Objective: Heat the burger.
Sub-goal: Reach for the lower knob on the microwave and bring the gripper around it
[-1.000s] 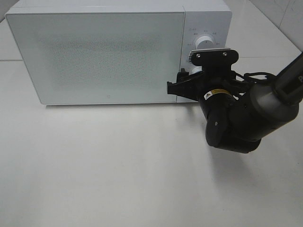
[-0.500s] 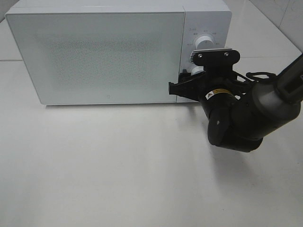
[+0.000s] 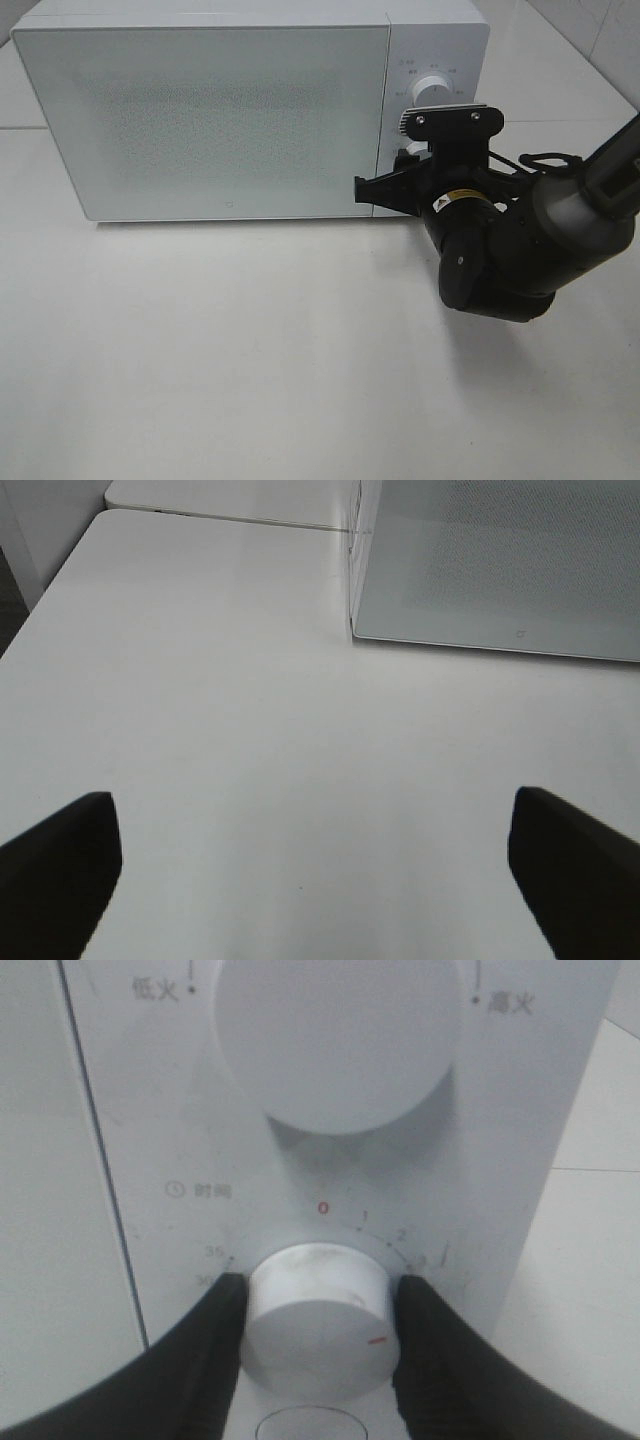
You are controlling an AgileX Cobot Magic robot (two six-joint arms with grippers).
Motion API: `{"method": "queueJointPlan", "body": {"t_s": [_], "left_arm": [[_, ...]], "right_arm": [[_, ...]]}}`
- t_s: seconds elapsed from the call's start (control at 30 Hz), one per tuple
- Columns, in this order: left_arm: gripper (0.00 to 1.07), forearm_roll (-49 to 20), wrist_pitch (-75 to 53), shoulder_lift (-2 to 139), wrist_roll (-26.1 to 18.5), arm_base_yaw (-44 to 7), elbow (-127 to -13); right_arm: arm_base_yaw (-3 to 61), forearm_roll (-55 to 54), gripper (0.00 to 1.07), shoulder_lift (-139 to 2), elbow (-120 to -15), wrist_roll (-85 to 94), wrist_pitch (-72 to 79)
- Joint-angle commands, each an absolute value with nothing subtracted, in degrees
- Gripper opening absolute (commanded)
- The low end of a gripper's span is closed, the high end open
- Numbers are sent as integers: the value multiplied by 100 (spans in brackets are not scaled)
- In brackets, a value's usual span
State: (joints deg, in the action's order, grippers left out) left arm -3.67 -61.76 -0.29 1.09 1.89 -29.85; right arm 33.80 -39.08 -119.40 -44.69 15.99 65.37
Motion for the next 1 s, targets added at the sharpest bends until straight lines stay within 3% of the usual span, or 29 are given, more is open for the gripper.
{"method": "queueJointPlan", "body": {"t_s": [0.03, 0.6, 1.0], "left_arm": [[98, -418, -6125, -132, 97, 206, -2968], [98, -418, -6125, -132, 97, 206, -2968], [98, -418, -6125, -132, 97, 206, -2968]], "right_arm": [[3335, -3627, 0, -11935, -4584, 1593, 6744], [3335, -2956, 3, -11935, -4584, 132, 7214], [3335, -2378, 3, -11935, -4584, -3936, 7448]]}}
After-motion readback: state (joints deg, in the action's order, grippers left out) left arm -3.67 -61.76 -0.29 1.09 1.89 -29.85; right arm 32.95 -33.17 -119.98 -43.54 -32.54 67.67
